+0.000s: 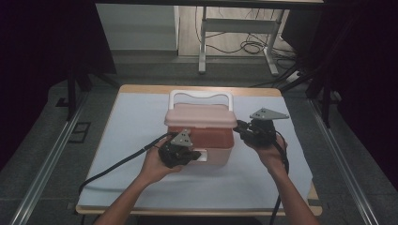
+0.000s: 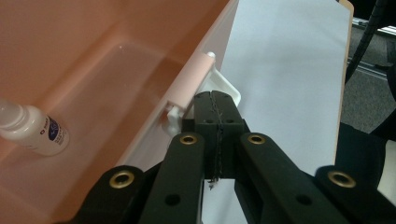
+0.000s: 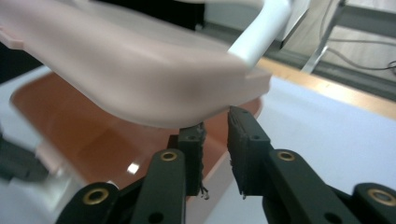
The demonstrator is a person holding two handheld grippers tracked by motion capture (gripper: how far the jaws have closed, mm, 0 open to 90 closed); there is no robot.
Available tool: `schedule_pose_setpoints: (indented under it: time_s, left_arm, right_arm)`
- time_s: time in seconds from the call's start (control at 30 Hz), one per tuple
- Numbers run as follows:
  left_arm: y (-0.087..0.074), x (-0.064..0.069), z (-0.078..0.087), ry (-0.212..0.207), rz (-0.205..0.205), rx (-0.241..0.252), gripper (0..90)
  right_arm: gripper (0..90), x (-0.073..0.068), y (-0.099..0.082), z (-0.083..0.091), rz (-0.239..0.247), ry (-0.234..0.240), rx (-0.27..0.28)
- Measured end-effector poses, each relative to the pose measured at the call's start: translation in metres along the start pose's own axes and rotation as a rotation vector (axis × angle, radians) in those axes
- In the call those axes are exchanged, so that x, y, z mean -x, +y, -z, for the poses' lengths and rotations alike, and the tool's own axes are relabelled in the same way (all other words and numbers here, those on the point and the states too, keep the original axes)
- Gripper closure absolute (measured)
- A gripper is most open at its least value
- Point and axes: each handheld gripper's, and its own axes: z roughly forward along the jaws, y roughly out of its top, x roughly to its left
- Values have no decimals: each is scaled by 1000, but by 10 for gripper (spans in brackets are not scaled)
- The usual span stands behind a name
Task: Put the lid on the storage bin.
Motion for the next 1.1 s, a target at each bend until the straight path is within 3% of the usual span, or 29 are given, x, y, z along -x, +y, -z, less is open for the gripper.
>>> schedule_pose_setpoints:
  time_s: [0.3, 0.4, 0.63, 0.9, 1.1]
  left_arm:
    - [0, 0, 0, -4, 5, 5, 900]
    - [0, 0, 0, -1, 0, 0, 900]
    - [0, 0, 0, 0, 3, -1, 900]
    - [0, 0, 0, -3, 9, 4, 900]
    - [1, 0, 0, -1, 9, 0, 900]
  right_arm:
    - [719, -9, -29, 1, 72, 53, -95]
    - [726, -10, -33, 6, 50, 77, -72]
    - [729, -17, -36, 11, 73, 82, -77]
    - [754, -13, -49, 12, 74, 94, -106]
    - [762, -11, -53, 16, 57, 99, -83]
